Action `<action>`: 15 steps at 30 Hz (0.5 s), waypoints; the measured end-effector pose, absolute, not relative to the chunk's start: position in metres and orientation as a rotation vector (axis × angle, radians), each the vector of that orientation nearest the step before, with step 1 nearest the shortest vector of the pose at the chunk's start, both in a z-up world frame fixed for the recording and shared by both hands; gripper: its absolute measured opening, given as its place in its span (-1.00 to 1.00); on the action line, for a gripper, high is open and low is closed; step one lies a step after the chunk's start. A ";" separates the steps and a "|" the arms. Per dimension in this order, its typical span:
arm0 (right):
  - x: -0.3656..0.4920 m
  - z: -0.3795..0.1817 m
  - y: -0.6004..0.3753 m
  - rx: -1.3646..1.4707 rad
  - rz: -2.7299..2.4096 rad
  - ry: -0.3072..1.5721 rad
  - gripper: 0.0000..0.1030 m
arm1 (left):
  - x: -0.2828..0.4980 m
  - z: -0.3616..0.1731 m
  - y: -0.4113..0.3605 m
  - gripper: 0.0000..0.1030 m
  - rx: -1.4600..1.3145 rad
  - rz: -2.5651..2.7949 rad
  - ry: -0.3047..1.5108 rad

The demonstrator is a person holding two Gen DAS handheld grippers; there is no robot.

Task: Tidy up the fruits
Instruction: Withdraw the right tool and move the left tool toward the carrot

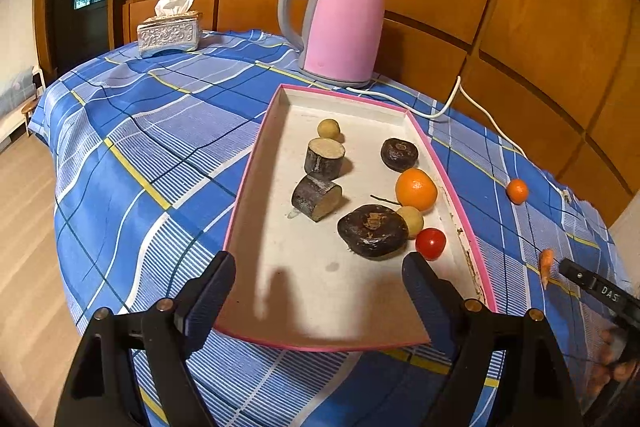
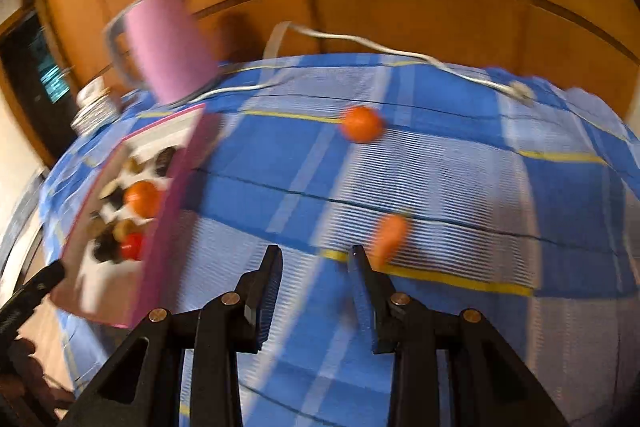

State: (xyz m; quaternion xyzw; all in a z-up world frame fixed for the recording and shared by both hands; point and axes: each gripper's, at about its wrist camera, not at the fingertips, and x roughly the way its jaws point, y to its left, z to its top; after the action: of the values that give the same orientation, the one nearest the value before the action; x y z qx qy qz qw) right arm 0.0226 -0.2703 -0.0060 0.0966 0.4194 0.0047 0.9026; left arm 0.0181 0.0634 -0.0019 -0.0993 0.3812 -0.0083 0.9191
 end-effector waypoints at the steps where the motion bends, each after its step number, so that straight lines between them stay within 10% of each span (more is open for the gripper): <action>1: 0.020 -0.007 -0.281 0.218 -0.028 0.866 -0.33 | 0.018 -0.001 0.063 0.67 -0.202 -0.019 0.783; 15: -0.027 -0.033 -0.421 0.435 -0.665 0.842 -0.33 | 0.025 0.006 0.044 0.67 -0.153 -0.065 0.782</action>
State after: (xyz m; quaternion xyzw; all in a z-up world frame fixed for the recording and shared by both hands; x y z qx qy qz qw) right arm -0.0273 -0.4214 -0.0333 0.2056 0.3980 -0.3142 0.8371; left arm 0.0249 0.0440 0.0057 -0.0744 0.3806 -0.0318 0.9212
